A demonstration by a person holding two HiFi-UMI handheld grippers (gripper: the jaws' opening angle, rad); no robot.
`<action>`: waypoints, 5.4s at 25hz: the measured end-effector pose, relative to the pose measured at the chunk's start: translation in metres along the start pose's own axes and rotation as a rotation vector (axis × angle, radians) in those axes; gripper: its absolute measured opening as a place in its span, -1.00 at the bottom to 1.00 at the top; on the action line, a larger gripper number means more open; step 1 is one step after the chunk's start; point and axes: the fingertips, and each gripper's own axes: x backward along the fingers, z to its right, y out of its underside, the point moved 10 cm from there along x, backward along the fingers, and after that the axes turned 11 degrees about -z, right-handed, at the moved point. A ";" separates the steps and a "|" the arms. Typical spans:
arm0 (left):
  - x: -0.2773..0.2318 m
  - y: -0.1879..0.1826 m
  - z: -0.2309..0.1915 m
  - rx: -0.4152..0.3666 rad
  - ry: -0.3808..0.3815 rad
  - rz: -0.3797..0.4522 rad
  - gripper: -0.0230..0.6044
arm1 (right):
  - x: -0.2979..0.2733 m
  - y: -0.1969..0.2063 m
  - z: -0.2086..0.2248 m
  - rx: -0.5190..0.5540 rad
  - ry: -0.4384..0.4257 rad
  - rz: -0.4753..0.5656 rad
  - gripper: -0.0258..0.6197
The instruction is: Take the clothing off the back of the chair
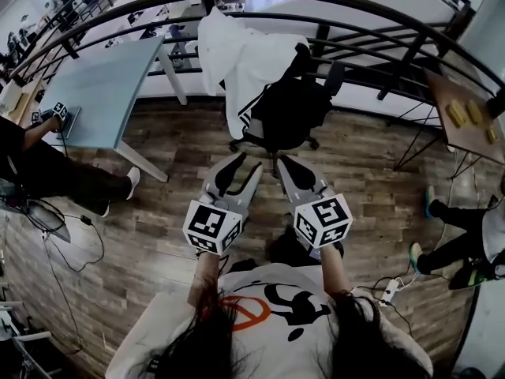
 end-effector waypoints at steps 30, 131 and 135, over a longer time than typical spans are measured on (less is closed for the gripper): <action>-0.155 -0.051 0.009 -0.020 -0.279 -0.110 -0.32 | -0.041 -0.059 0.188 0.078 -0.246 0.020 -0.46; -0.106 -0.094 0.051 0.009 0.017 0.138 -0.90 | 0.003 -0.105 0.188 -0.379 -0.612 0.054 -0.75; -0.073 -0.089 0.062 -0.024 0.048 0.181 -0.90 | 0.024 -0.094 0.153 -0.384 -0.614 0.091 -0.75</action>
